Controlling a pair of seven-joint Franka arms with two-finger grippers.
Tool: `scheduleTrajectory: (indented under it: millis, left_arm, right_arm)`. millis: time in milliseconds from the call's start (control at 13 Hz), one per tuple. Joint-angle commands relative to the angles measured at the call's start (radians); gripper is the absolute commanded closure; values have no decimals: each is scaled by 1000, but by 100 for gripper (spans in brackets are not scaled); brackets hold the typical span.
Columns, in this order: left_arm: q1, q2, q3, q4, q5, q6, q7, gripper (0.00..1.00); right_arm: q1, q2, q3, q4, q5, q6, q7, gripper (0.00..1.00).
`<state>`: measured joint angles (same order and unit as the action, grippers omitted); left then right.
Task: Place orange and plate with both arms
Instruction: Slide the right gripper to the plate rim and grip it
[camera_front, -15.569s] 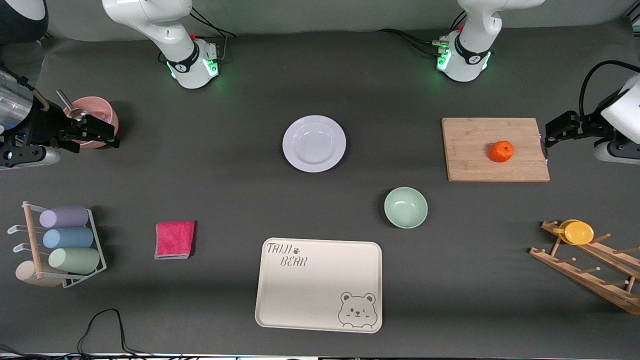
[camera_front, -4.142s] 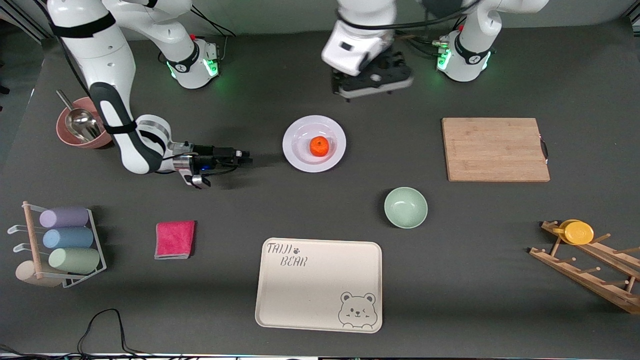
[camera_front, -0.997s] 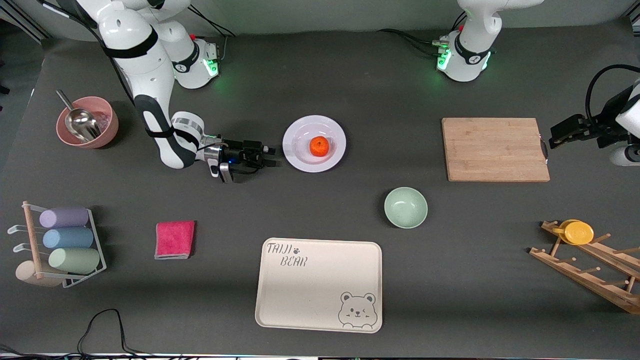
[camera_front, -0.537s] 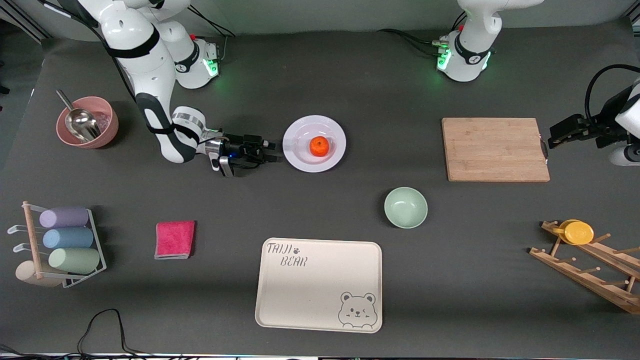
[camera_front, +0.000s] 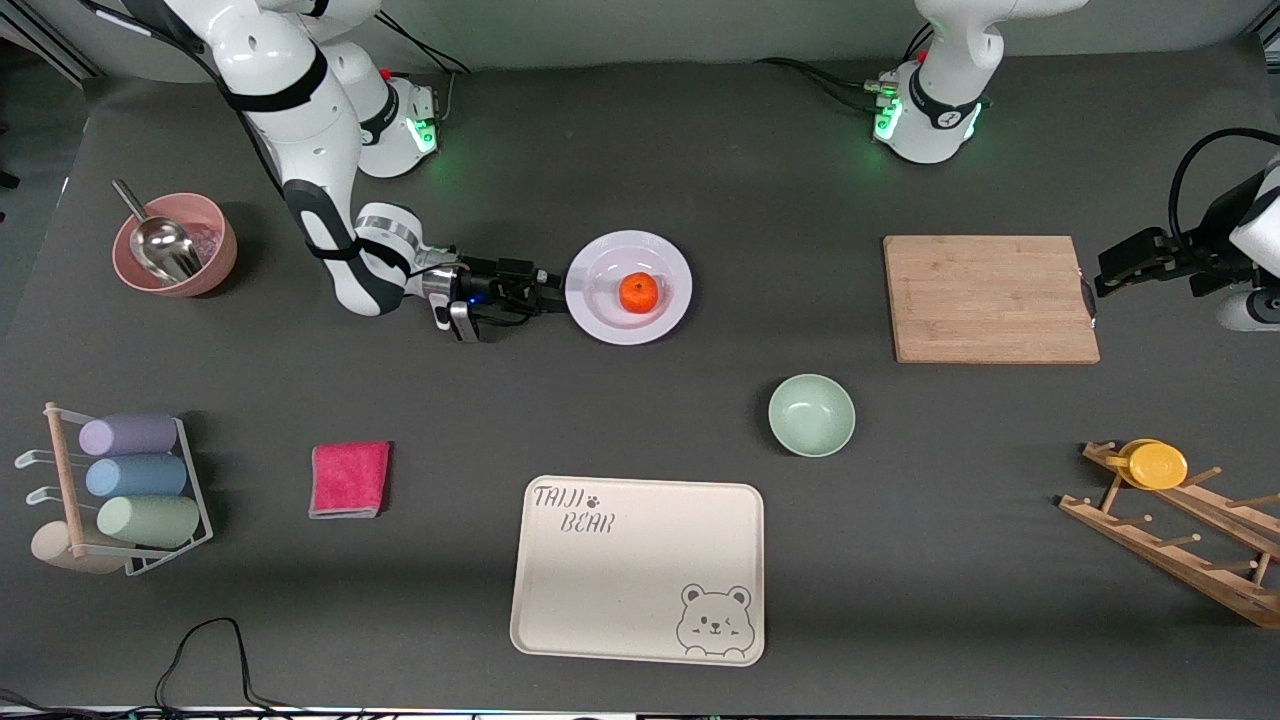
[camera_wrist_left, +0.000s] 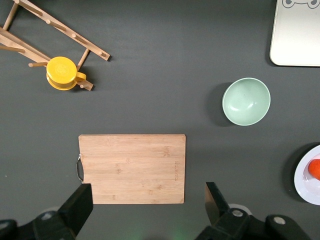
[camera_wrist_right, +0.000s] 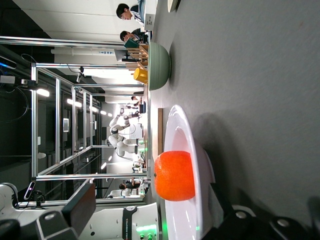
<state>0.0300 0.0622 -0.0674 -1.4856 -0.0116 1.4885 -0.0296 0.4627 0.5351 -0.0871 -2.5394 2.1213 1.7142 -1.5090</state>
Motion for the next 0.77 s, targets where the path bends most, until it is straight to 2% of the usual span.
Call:
scheduleTrajectory:
  millis: [0, 230, 383, 460, 690]
  left_arm:
    - [-12, -16, 12, -21, -7, 3, 19, 0]
    - [-10, -15, 12, -21, -4, -4, 20, 0]
    - [-9, -15, 12, -19, -4, -1, 20, 0]
    - [-7, -12, 12, -19, -4, 2, 19, 0]
    - [-5, -12, 14, -18, -11, 12, 17, 0]
  right_arm:
    - [68, -29, 10, -18, 86, 62, -20, 0]
    - [73, -35, 10, -16, 86, 99, -22, 1]
    - [74, -35, 10, -15, 86, 108, -33, 10]
    - [76, -35, 10, -13, 86, 113, -34, 16]
    - [74, -30, 10, -9, 85, 114, -65, 48]
